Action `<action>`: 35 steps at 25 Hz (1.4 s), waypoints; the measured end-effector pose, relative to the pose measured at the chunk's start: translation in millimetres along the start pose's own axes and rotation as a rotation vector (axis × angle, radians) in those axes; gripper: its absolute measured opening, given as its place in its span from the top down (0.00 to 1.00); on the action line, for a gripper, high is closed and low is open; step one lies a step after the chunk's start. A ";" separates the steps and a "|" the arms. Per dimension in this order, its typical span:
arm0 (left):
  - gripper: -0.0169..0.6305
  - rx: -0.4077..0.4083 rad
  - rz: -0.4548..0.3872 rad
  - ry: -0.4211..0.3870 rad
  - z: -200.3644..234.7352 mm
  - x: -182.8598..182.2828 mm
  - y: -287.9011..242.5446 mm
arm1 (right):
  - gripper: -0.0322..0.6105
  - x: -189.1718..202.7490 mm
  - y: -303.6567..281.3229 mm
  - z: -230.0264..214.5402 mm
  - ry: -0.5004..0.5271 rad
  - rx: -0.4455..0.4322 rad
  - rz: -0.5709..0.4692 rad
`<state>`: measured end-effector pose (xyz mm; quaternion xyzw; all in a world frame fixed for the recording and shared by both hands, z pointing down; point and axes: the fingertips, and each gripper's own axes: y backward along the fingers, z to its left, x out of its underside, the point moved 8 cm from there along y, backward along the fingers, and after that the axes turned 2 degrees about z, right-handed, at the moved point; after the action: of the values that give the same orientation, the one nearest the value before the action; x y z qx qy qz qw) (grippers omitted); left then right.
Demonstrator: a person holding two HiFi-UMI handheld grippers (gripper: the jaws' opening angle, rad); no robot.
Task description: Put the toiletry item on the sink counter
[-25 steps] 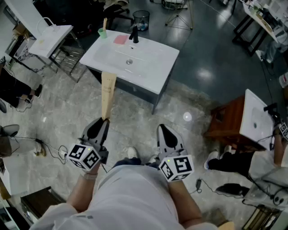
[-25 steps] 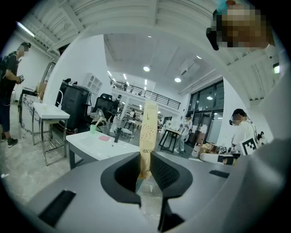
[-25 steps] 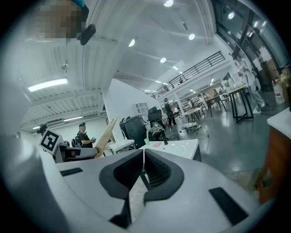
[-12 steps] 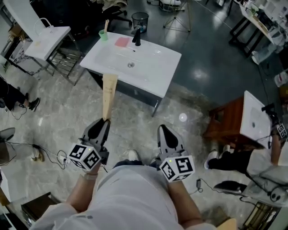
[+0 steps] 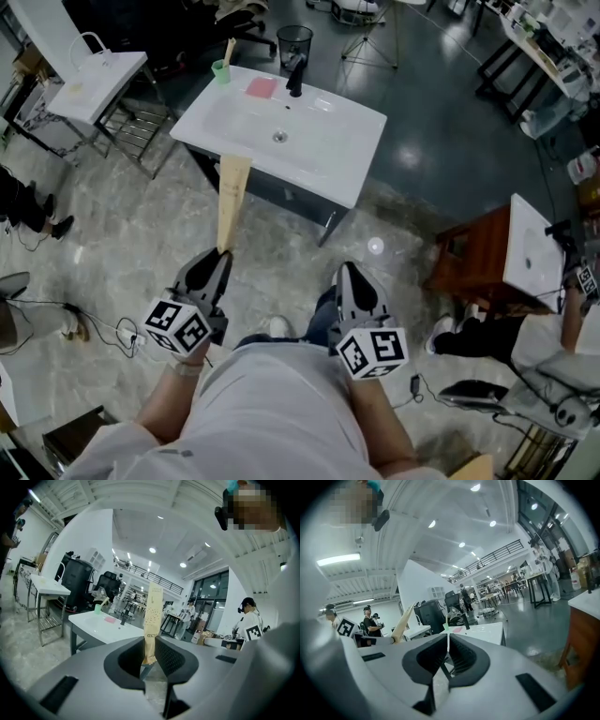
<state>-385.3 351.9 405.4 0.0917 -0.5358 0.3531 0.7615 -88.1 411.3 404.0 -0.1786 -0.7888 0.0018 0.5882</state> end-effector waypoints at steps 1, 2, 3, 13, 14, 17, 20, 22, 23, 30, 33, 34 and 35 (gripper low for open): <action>0.86 -0.003 -0.002 0.008 5.0 -1.3 -1.7 | 0.91 0.1 -6.5 0.3 -0.002 0.000 -0.002; 0.86 -0.006 -0.005 0.014 8.6 -1.9 -3.5 | 0.91 0.7 -12.5 -0.2 -0.003 -0.003 -0.004; 0.86 -0.011 -0.010 0.017 10.7 -2.6 -5.9 | 0.91 1.1 -18.3 -1.7 -0.001 -0.009 -0.003; 0.86 -0.069 -0.017 0.016 11.5 -15.2 -60.5 | 0.91 -11.2 -74.1 -43.4 -0.009 -0.060 0.039; 0.86 -0.077 -0.014 0.018 12.0 -16.2 -69.4 | 0.91 -14.2 -81.5 -50.5 -0.011 -0.066 0.044; 0.86 -0.102 -0.003 0.029 14.7 -19.2 -101.5 | 0.91 -22.8 -107.6 -74.2 -0.017 -0.087 0.057; 0.86 -0.121 0.005 0.034 17.6 -22.5 -136.5 | 0.91 -26.8 -136.6 -98.7 -0.024 -0.110 0.078; 0.86 -0.131 0.008 0.033 18.1 -23.9 -156.7 | 0.91 -29.7 -152.2 -113.2 -0.025 -0.126 0.089; 0.86 -0.137 0.009 0.032 18.0 -24.5 -166.2 | 0.91 -31.4 -159.2 -120.3 -0.023 -0.133 0.092; 0.86 -0.184 0.021 0.036 12.2 -40.5 -244.2 | 0.91 -58.8 -216.6 -179.6 -0.025 -0.194 0.113; 0.86 -0.203 0.031 0.039 3.7 -52.6 -281.4 | 0.91 -77.6 -240.3 -208.1 -0.023 -0.223 0.133; 0.86 -0.209 0.035 0.040 0.9 -55.5 -293.3 | 0.91 -82.5 -247.5 -218.0 -0.025 -0.231 0.138; 0.86 -0.217 0.038 0.040 -1.8 -57.9 -305.0 | 0.91 -86.9 -254.6 -227.9 -0.027 -0.239 0.142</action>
<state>-200.2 103.6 426.5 -0.0085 -0.5572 0.3094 0.7706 73.5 101.0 447.9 -0.3027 -0.7764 -0.0480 0.5507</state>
